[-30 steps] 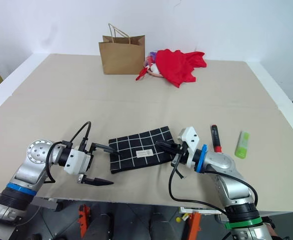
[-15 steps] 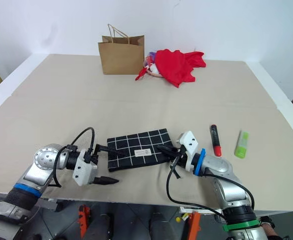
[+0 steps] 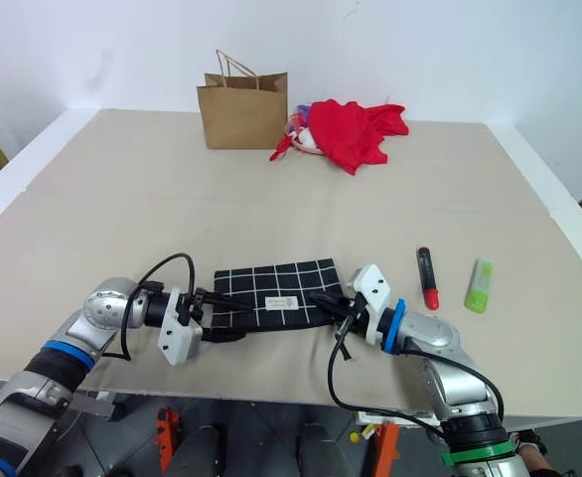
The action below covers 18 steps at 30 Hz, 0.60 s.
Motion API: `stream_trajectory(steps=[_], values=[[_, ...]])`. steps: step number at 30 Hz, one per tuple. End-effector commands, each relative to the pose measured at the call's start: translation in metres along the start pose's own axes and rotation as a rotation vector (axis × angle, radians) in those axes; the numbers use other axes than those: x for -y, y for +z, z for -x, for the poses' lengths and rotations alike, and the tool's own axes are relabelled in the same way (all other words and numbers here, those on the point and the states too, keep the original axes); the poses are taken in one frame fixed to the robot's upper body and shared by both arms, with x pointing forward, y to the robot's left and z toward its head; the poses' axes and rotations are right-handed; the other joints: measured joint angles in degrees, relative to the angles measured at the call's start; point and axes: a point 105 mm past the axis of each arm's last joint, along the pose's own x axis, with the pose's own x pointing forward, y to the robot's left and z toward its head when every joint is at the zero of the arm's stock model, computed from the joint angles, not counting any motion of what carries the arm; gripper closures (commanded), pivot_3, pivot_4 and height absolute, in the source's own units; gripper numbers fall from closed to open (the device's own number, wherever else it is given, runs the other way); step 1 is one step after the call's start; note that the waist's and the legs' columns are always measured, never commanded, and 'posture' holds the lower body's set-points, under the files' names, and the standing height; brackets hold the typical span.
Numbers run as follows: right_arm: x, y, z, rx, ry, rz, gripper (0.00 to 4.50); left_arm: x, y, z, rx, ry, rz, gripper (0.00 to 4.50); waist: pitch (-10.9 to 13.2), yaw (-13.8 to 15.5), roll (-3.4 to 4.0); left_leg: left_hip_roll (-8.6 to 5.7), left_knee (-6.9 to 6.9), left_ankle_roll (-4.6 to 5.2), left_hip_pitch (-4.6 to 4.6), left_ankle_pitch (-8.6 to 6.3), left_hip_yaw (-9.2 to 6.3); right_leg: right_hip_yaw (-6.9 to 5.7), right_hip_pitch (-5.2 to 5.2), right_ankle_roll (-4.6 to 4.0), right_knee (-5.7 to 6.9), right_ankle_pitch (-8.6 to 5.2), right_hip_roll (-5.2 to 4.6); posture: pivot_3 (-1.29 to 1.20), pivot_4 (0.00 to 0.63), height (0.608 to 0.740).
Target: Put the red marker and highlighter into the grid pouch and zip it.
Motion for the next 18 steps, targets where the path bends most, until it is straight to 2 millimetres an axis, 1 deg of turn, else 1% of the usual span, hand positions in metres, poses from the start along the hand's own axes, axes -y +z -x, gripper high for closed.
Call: stream_trajectory(steps=[1,2,3,6,8,10,12,13,14,15,17,18], values=[[-0.001,0.013,0.003,0.031,0.005,0.039,4.5,0.001,-0.004,0.001,-0.018,-0.019,-0.009,3.73,-0.03,0.01,0.04,0.0,0.0,0.0,0.0,0.0,0.0,0.0,0.0,0.0,0.0,0.0,0.0,0.0,0.15,0.74],[-0.001,0.013,0.003,0.031,0.005,0.04,4.5,0.0,-0.004,0.0,-0.016,-0.019,-0.01,4.19,-0.06,0.01,0.1,0.0,0.0,-0.01,0.0,0.0,0.0,0.0,0.02,0.01,0.0,0.0,0.0,0.0,0.15,0.74],[-0.001,0.014,0.003,0.032,0.005,0.041,4.5,0.0,-0.004,0.0,-0.014,-0.018,-0.01,4.39,-0.09,0.01,0.16,0.0,0.0,-0.01,0.01,0.0,0.01,0.0,0.02,0.01,0.0,0.0,0.0,0.0,0.15,0.74],[-0.001,0.016,0.004,0.038,-0.004,0.043,4.5,-0.002,-0.004,0.0,-0.009,-0.008,-0.004,4.39,-0.11,0.03,0.19,0.0,-0.01,-0.01,0.06,0.01,0.0,0.0,0.04,0.0,0.01,0.0,0.0,0.0,0.15,0.74],[0.0,0.02,0.006,0.044,-0.012,0.056,4.5,-0.01,-0.005,0.0,0.001,0.04,0.051,4.39,-0.11,0.03,0.19,0.0,-0.01,-0.01,0.07,0.01,0.01,0.0,0.06,0.0,0.01,0.0,0.0,0.0,0.15,0.74],[0.003,0.031,0.012,0.075,-0.038,0.084,4.5,-0.022,-0.004,0.003,0.044,0.092,0.165,4.39,-0.1,0.04,0.2,0.0,0.0,-0.04,0.06,0.03,0.01,0.0,0.07,0.0,0.01,0.0,-0.01,0.0,0.15,0.74],[0.008,0.051,0.021,0.143,-0.073,0.088,4.5,-0.032,0.0,0.006,0.1,0.114,0.268,4.39,0.0,0.01,0.23,0.0,0.0,-0.1,-0.04,0.06,0.01,0.0,-0.01,0.01,0.01,0.0,-0.01,0.0,0.15,0.74],[0.009,0.06,0.027,0.164,-0.083,0.107,3.84,-0.036,0.002,0.008,0.124,0.114,0.31,4.5,0.01,-0.01,0.23,0.0,0.0,-0.11,-0.17,0.07,0.01,0.0,-0.12,0.03,0.02,0.02,-0.01,0.0,0.15,0.74],[0.007,0.067,0.032,0.181,-0.075,0.125,3.65,-0.039,0.004,0.009,0.141,0.111,0.331,4.5,0.02,-0.01,0.24,0.0,0.0,-0.11,-0.18,0.07,0.01,0.0,-0.14,0.04,0.02,0.02,-0.01,0.0,0.15,0.74],[0.005,0.073,0.038,0.195,-0.065,0.134,3.19,-0.042,0.006,0.01,0.164,0.104,0.364,4.5,0.03,-0.02,0.26,0.0,-0.01,-0.11,-0.19,0.06,0.0,0.0,-0.13,0.14,0.02,0.01,-0.01,0.0,0.15,0.74],[0.004,0.079,0.049,0.206,-0.084,0.154,2.45,-0.049,0.01,0.011,0.196,0.107,0.4,4.5,0.02,0.02,0.25,0.0,-0.05,-0.12,-0.18,0.05,-0.01,0.0,-0.12,0.28,0.02,0.01,0.0,0.0,0.15,0.74],[0.003,0.078,0.058,0.202,-0.094,0.171,1.94,-0.054,0.013,0.012,0.219,0.11,0.424,4.5,0.03,0.05,0.25,0.0,-0.13,-0.11,-0.18,0.04,-0.04,-0.03,-0.12,0.3,0.02,-0.05,0.01,0.0,0.15,0.74]])
